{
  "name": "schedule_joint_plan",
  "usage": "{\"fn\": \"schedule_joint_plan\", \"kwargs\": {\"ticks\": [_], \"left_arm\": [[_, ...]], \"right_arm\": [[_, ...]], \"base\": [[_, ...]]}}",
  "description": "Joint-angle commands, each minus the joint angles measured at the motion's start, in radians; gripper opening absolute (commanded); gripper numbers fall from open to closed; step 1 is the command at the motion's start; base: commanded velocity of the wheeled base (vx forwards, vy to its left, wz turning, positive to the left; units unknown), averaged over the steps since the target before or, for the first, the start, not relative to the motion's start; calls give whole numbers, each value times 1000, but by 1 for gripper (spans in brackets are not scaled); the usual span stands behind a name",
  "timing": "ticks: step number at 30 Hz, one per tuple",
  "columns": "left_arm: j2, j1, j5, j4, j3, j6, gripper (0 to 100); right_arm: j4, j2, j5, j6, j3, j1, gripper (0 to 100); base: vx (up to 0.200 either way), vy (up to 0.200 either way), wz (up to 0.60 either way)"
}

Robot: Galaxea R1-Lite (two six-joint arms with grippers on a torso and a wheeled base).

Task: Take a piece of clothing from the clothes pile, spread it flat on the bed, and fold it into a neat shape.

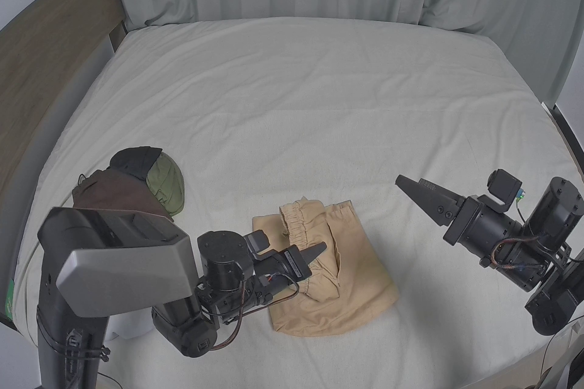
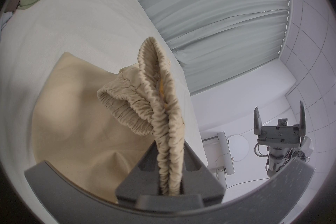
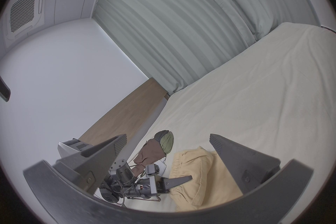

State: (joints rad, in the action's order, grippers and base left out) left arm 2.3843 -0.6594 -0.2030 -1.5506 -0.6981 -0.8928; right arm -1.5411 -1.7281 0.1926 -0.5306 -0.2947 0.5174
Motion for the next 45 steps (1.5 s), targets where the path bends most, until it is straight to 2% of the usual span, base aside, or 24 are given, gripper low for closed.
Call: {"fn": "schedule_joint_plan", "kwargs": {"ticks": [1, 27, 28, 38, 45], "left_arm": [[33, -11, 0, 0, -11, 0, 0], [70, -46, -3, 4, -61, 3, 0], [72, -46, -3, 4, -61, 3, 100], [99, -46, 4, 3, -63, 51, 100], [92, -36, 50, 1, -50, 84, 100]], "right_arm": [[-1, -1, 1, 0, 0, 1, 100], [-1, -2, 1, 0, -1, 4, 100], [-1, -2, 1, 0, -1, 4, 100], [-1, -4, 1, 0, 3, 3, 100], [-1, -45, -1, -5, 14, 10, 100]], "base": [[0, 0, 0], [0, 0, 0], [0, 0, 0], [0, 0, 0], [0, 0, 0]]}}
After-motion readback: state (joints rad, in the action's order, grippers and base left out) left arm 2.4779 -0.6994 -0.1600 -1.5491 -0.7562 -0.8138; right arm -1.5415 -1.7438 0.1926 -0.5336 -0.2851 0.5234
